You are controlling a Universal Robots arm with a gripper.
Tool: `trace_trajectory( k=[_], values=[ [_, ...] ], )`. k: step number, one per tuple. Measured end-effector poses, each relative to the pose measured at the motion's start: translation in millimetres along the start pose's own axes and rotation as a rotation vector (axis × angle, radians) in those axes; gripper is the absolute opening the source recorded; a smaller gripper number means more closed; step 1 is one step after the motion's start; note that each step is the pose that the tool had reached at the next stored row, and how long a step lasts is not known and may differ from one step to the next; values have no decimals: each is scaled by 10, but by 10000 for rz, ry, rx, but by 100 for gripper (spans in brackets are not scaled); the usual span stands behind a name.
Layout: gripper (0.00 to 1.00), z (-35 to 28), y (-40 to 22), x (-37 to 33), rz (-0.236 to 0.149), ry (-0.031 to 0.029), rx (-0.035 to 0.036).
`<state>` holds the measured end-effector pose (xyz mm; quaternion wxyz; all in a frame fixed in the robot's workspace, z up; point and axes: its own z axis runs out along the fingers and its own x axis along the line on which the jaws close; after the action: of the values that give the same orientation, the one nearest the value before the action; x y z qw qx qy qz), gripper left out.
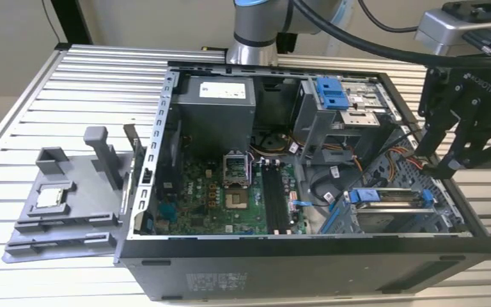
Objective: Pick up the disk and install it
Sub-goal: 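Insert the disk into the insertion slot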
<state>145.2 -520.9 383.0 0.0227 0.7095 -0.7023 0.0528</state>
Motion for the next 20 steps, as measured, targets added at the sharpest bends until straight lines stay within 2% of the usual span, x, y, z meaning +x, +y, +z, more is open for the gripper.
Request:
trace_trajectory(
  k=[2,3,5,7,8,10,11,13,14,15,16,17,18,20],
  values=[
    [100,23,-6,-29,-3,39,-1],
    [100,31,-11,-50,-4,90,-2],
    [100,37,-32,-91,-14,267,-20],
    [100,41,-50,-119,-29,433,-88],
    [100,42,-57,-125,-42,510,-161],
    [100,45,-74,-126,-80,645,-382],
    [100,44,-84,-126,-102,683,-504],
    [100,47,-93,-126,-167,730,-799],
    [100,46,-95,-126,-209,735,-929],
    [100,48,-97,-127,-248,733,-1019],
    [100,50,-100,-128,-290,728,-1063],
    [100,52,-107,-129,-336,712,-1071],
    [100,53,-109,-130,-370,628,-1070],
    [100,53,-111,-130,-398,265,-1059]
  ],
)
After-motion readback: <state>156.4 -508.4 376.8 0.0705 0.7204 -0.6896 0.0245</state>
